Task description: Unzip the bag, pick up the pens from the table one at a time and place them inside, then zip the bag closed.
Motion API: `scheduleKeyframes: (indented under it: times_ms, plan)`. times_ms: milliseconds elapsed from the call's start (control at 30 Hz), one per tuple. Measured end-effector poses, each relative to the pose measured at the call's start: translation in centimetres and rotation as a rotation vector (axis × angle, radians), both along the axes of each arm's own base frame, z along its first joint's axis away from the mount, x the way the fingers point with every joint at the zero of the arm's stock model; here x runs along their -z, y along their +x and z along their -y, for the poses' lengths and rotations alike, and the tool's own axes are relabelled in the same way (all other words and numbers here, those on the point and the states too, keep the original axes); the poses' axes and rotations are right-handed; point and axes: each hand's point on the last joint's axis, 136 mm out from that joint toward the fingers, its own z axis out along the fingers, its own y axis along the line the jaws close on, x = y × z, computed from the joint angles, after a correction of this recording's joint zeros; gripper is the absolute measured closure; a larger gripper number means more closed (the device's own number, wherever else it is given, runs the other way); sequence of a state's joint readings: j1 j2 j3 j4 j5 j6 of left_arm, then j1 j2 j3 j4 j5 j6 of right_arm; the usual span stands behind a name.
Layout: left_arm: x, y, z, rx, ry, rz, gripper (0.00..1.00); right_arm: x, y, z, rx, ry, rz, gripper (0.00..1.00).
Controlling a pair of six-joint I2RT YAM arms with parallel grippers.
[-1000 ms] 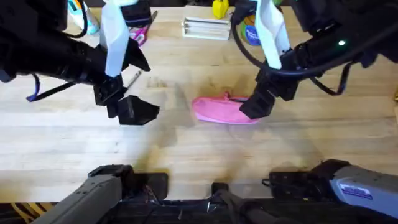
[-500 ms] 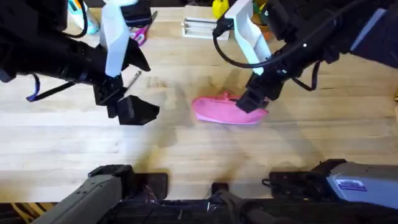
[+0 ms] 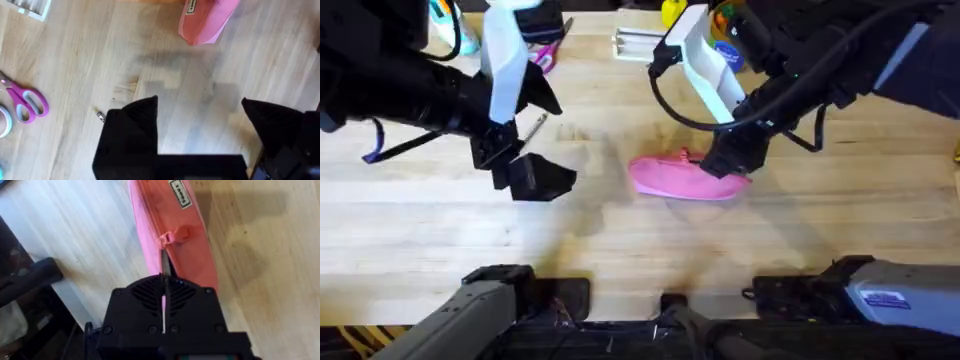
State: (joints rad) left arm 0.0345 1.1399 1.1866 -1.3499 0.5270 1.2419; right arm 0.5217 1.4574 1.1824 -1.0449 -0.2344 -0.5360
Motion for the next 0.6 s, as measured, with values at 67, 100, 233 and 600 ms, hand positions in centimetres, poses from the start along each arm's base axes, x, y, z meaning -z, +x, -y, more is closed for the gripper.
scheduleKeyframes:
  times_ms: [67, 100, 233, 600]
  plan:
    - [0.0, 0.0, 0.0, 0.000, 0.000, 0.000, 0.008, -0.1, 0.3, -0.2, -0.011, 0.006, 0.017, 0.968]
    - [0.0, 0.0, 0.0, 0.000, 0.000, 0.000, 0.008, -0.1, 0.5, -0.2, -0.013, 0.010, 0.024, 0.968]
    - [0.0, 0.0, 0.0, 0.000, 0.000, 0.000, 0.008, -0.1, 0.6, -0.3, -0.027, 0.012, 0.032, 0.968]
    - [0.1, -0.3, 0.0, 0.000, -0.001, -0.015, 0.007, 3.1, 1.5, -0.8, -0.082, -0.025, -0.019, 0.968]
